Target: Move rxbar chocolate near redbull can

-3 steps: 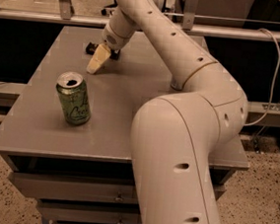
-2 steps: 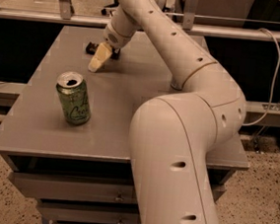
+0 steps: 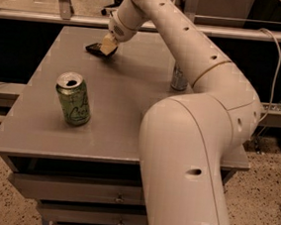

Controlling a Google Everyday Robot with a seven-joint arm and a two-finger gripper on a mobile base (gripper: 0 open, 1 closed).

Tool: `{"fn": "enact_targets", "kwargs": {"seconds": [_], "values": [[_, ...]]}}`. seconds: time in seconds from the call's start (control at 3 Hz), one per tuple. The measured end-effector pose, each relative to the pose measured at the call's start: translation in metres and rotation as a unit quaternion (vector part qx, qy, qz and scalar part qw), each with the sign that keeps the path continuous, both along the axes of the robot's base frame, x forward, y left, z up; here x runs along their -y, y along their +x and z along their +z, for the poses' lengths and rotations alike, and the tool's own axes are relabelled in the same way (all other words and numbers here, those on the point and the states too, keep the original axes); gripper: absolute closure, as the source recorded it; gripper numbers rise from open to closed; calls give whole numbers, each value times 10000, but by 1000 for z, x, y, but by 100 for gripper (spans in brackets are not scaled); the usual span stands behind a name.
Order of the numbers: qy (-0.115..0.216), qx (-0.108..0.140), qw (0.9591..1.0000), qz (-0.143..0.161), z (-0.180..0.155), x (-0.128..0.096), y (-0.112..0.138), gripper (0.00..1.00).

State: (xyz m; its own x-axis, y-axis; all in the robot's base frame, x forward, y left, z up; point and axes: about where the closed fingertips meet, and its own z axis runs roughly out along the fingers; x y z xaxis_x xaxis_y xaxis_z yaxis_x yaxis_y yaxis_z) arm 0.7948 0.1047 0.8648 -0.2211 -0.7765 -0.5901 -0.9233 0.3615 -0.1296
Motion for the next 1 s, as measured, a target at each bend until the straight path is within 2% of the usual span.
{"fn": "enact_targets", "kwargs": {"seconds": [0.33, 0.67, 1.0], "values": [[125, 82, 9998, 105, 16, -2, -15, 99], [241, 152, 9995, 140, 31, 4, -37, 100], [343, 219, 9991, 110, 45, 19, -74, 100]]}}
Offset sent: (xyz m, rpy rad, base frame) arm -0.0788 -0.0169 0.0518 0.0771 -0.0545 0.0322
